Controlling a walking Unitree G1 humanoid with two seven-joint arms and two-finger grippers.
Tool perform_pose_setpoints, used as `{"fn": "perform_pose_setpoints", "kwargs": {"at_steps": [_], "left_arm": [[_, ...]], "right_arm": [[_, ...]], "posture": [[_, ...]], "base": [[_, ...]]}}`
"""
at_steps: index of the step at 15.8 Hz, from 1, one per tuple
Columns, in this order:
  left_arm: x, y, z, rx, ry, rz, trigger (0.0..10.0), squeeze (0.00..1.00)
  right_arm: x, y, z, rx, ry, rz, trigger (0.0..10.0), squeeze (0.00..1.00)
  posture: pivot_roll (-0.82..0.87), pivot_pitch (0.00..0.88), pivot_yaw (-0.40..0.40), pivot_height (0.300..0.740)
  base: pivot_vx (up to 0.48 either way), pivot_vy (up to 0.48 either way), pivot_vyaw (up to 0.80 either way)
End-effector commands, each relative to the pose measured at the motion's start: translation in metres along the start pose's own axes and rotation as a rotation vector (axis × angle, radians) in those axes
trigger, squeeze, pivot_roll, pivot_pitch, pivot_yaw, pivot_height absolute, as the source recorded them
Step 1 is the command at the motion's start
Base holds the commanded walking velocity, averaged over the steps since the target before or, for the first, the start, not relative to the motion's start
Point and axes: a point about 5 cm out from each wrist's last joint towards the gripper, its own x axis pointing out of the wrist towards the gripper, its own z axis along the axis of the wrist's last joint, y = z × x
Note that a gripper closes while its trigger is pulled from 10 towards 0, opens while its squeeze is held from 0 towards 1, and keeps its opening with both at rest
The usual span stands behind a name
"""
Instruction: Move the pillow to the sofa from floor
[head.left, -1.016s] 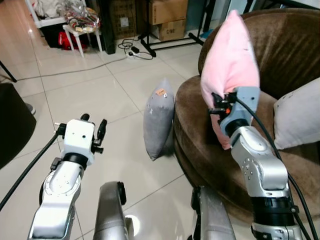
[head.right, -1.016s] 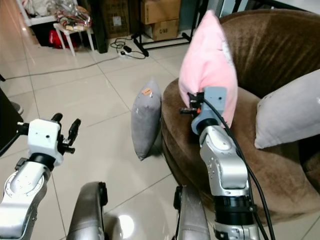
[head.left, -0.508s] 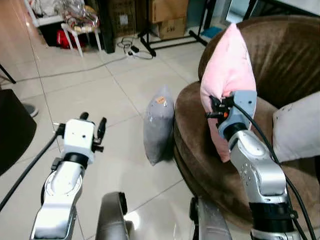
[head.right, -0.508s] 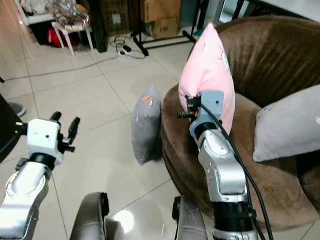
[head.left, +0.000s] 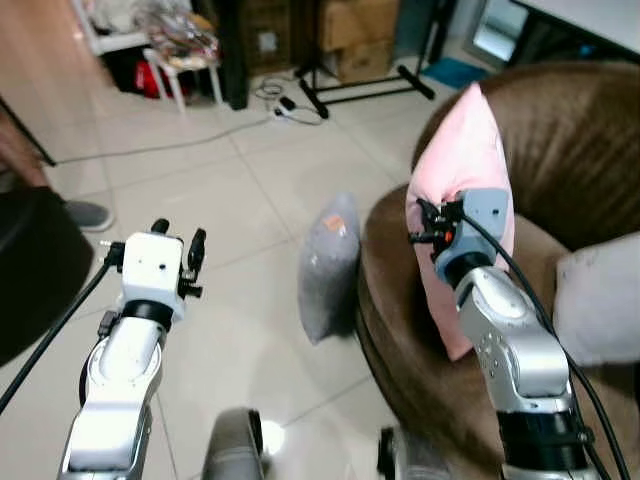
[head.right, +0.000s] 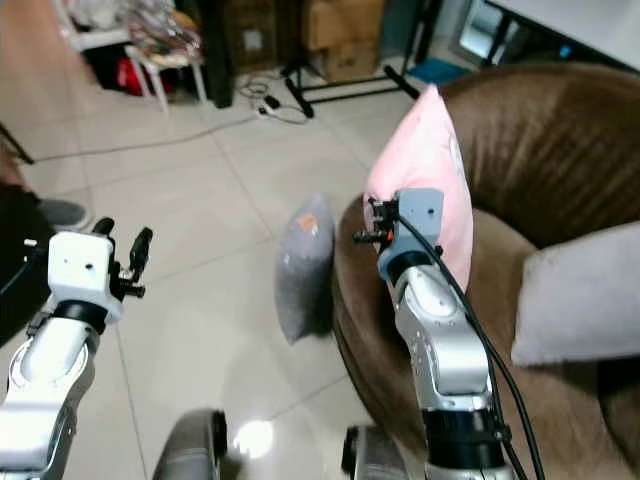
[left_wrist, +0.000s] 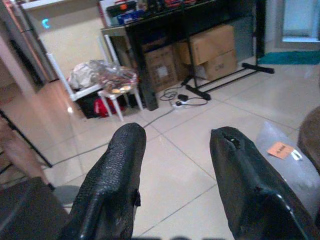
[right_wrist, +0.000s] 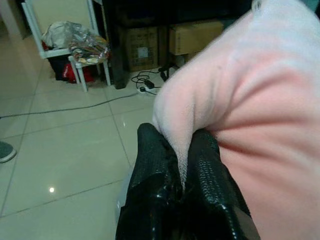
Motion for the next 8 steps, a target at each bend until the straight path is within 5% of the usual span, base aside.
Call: {"fn": "perform_pose_setpoints", "kwargs": {"at_steps": [1,8], "left_arm": [[-0.0002,-0.0042,-0.0006,0.0,0.0,-0.009,10.0,0.0],[0.0014,-0.004,-0.001,0.0,0.005,0.014,10.0,0.0]], "right_arm": [[-0.0018,-0.0016,0.0001,-0.005,-0.004,-0.004,10.0,0.0],[-0.0027,-0.0004,-0.0021,-0.013,0.008,-0.004,10.0,0.0]], "posture": [[0.0,0.0,-0.04,0.691],[0.01,0.0,-0.04,0.74]], "base": [[0.0,0.0,0.0],[0.0,0.0,0.0]]}}
